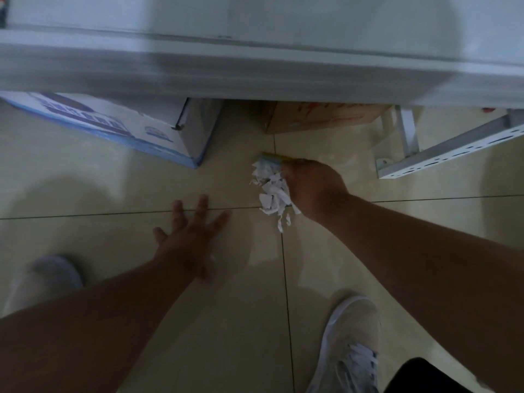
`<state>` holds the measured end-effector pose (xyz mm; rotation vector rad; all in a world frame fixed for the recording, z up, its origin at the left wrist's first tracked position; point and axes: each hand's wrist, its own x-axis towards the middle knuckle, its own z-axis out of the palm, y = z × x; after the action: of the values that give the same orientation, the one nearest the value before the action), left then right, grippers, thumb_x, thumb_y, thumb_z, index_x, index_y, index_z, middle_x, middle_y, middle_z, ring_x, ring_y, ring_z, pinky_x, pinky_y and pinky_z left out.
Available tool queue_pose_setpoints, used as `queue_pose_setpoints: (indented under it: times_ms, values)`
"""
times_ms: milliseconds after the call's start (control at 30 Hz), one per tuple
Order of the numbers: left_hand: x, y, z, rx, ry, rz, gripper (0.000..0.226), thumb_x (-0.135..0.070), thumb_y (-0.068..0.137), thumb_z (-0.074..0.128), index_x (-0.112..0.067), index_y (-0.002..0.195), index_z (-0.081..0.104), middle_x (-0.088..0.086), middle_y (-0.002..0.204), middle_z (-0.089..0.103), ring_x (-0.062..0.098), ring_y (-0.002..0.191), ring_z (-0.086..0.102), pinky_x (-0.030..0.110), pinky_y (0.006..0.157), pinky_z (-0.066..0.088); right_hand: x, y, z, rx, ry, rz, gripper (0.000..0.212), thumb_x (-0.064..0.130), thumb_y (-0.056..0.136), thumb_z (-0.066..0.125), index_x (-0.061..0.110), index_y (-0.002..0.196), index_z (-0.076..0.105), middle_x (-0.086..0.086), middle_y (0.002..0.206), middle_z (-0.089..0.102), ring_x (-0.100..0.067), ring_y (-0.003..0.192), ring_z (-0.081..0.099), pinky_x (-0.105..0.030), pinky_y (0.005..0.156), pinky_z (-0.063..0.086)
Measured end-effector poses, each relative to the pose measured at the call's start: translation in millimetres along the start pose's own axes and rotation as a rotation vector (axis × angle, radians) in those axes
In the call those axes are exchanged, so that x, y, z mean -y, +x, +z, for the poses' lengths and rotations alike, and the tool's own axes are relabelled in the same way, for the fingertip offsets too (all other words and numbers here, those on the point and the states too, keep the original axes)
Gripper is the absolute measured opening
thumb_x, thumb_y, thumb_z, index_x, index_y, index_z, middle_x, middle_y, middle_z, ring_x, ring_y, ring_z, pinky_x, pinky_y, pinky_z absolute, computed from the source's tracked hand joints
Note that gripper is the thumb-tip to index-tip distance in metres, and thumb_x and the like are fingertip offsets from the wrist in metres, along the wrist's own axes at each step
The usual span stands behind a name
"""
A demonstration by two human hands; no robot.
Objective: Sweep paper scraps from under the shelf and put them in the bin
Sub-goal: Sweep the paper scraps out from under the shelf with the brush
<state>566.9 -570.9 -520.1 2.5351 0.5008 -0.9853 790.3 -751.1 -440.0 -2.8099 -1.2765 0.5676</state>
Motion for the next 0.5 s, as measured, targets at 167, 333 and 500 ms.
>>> queue_pose_setpoints:
  times_ms: [167,333,500]
  values:
    - [-1,-2,-4,0.010,0.018,-0.003,0.157,-0.031,0.056,0.102,-0.073,0.145,-0.020,-0.019,0.160,-0.046,0.047,0.154,-0.029,0.088,0.106,0.016,12,-36,13,0.098,-0.158,-0.093,0.051,0.028,0.090,0.062,0.018,0.138,0.049,-0.007,0.123,0.063,-0.028,0.104,0.066,-0.036,0.082,0.053]
    - [0,0,0,-0.003,0.022,-0.014,0.162,-0.034,0.051,0.103,-0.076,0.141,-0.025,-0.019,0.159,-0.047,0.048,0.153,-0.029,0.089,0.105,0.018,2,-61,10,0.022,-0.175,-0.145,0.046,0.022,0.093,0.053,0.020,0.139,0.051,-0.006,0.124,0.065,-0.027,0.100,0.068,-0.036,0.075,0.055]
    - [3,2,3,-0.008,0.021,-0.012,0.164,-0.035,0.048,0.104,-0.079,0.135,-0.028,-0.021,0.157,-0.050,0.047,0.153,-0.030,0.090,0.104,0.018,-54,-42,-9,-0.237,-0.119,0.107,0.030,0.015,0.093,0.054,0.025,0.120,0.062,-0.009,0.089,0.068,-0.033,0.072,0.068,-0.035,0.059,0.052]
